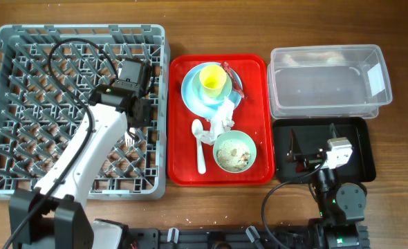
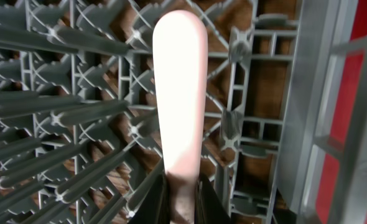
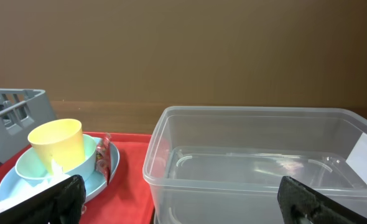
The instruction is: Sort waste into correct bins and load items into the dishwasher rack
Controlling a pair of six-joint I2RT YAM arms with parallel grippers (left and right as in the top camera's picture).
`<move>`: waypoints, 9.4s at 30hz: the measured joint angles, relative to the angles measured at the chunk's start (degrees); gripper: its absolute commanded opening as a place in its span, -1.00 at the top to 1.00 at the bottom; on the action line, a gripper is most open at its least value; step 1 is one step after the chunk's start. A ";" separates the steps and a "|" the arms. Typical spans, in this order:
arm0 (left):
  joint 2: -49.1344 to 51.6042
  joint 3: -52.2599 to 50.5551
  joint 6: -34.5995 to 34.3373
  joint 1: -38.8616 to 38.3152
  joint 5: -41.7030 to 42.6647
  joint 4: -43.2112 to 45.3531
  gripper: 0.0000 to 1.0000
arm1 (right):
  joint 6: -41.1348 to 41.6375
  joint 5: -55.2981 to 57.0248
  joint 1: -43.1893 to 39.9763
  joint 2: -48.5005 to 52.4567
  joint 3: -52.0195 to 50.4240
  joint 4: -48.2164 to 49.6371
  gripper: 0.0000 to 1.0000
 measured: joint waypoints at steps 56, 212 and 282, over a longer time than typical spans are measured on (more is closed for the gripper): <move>15.32 -5.31 -36.41 -26.67 12.87 13.90 0.92 | 0.02 0.00 0.00 0.00 0.00 0.00 -0.99; 2.86 -1.51 4.85 5.81 20.48 7.54 0.04 | 0.00 0.00 0.00 0.00 0.00 0.00 -0.99; -28.81 7.61 -16.85 5.73 24.13 -10.91 -1.00 | 2.75 -3.10 0.00 0.09 0.02 6.84 -1.00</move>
